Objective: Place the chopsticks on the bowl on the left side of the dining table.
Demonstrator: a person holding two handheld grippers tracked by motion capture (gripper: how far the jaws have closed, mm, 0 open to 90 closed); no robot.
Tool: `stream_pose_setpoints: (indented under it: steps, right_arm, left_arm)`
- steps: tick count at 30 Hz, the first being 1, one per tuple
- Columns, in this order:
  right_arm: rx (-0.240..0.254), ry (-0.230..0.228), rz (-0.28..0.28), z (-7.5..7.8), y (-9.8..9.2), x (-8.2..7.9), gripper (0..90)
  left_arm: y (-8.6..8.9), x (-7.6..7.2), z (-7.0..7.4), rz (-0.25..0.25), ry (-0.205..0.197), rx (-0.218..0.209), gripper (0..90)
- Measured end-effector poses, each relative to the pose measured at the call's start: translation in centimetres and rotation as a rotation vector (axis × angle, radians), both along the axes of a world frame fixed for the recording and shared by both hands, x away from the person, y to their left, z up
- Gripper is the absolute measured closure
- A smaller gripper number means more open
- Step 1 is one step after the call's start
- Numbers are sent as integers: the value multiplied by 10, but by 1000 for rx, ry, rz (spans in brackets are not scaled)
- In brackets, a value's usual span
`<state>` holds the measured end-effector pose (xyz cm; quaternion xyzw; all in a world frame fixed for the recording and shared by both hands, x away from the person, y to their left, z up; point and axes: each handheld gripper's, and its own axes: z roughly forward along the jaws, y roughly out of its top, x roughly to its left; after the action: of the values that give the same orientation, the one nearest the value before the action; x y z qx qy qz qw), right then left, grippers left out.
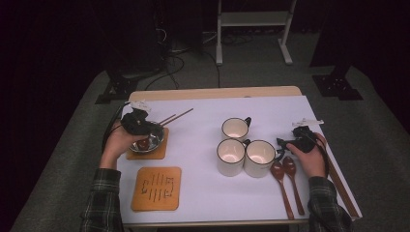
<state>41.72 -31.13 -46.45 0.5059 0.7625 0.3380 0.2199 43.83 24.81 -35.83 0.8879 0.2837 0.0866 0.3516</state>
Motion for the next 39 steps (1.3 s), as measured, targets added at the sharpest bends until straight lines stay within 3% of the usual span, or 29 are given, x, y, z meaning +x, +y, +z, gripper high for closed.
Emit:
stream_pose_setpoints:
  steps: [15,39]
  right_arm:
    - [0,0,0,0,0,0,182]
    - [0,0,0,0,0,0,182]
  left_arm:
    - [9,3,-9,35,7,36,846]
    - [28,9,-25,76,38,47,846]
